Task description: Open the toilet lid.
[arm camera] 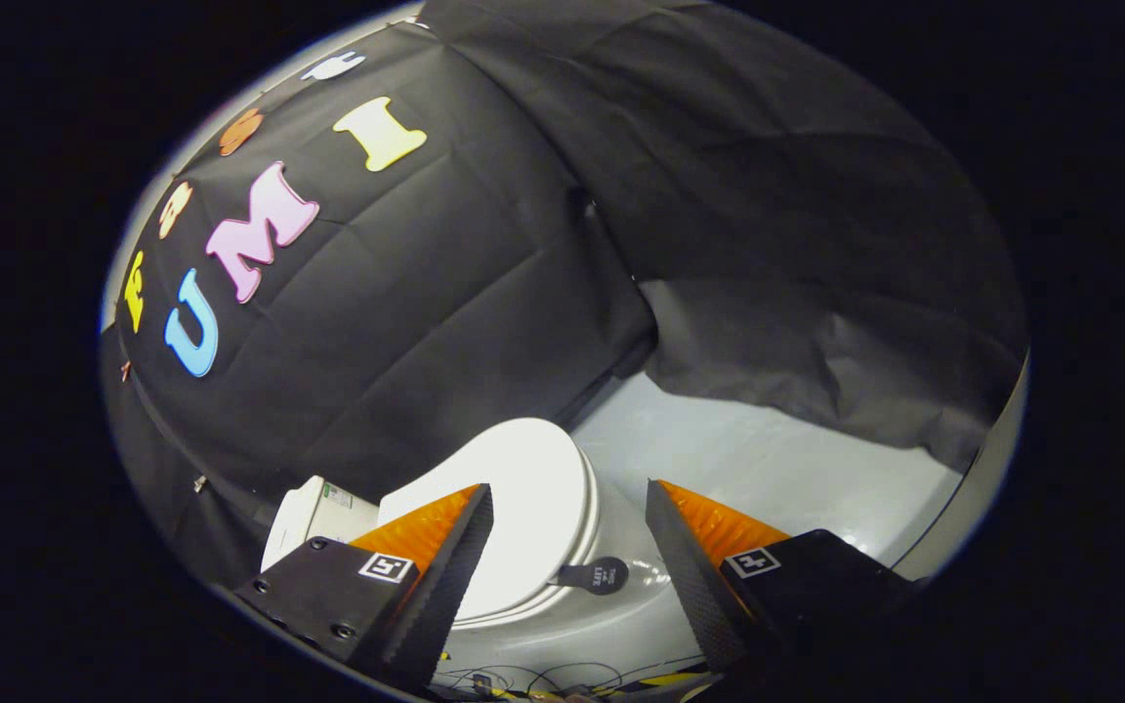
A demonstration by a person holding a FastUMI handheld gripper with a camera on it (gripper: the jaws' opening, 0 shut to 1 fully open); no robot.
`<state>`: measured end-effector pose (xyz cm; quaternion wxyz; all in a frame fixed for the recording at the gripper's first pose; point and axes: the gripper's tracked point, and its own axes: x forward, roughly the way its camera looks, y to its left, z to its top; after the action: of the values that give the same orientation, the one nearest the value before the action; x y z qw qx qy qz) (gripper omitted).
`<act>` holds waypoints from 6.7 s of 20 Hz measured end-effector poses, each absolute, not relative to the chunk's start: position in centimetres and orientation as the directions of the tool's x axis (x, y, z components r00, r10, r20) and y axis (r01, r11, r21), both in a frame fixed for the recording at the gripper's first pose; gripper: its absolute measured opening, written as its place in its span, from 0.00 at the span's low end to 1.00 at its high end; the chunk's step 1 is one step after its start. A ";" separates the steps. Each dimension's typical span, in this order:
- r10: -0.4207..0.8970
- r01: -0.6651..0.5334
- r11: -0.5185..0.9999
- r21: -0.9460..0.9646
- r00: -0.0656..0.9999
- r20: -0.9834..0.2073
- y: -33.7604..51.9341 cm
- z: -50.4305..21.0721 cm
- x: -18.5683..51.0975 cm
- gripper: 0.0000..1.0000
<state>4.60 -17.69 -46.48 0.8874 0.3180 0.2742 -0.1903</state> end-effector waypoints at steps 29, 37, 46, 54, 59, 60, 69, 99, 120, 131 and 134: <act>0.130 0.591 0.384 0.709 0.726 -0.675 -13.9 -57.1 4.2 0.07; 0.021 0.533 0.556 0.637 0.758 -0.652 -11.8 -49.3 5.9 0.06; -0.044 0.395 0.756 0.523 0.827 -0.561 -3.9 -37.0 9.5 0.06; -0.153 0.334 0.907 0.256 0.829 -0.538 4.0 -30.8 11.1 0.06; -0.207 0.294 0.951 0.096 0.837 -0.507 8.6 -28.2 12.4 0.06; -0.218 0.288 0.955 0.067 0.838 -0.500 9.6 -27.7 12.7 0.06; -0.241 0.235 0.970 -0.069 0.863 -0.443 19.0 -25.5 14.4 0.06; 0.052 -0.114 0.986 -0.121 0.906 -0.421 41.5 -26.0 15.6 0.63; -0.007 -0.005 0.996 -0.089 0.991 -0.136 12.9 -4.9 6.3 0.99; -0.082 0.078 0.993 -0.084 0.995 -0.048 1.8 -1.3 1.3 0.98; -0.046 0.044 0.997 -0.068 0.999 -0.023 1.9 -0.6 1.5 0.98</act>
<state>1.46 1.93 -0.62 0.9991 -0.0337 0.0122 -0.0225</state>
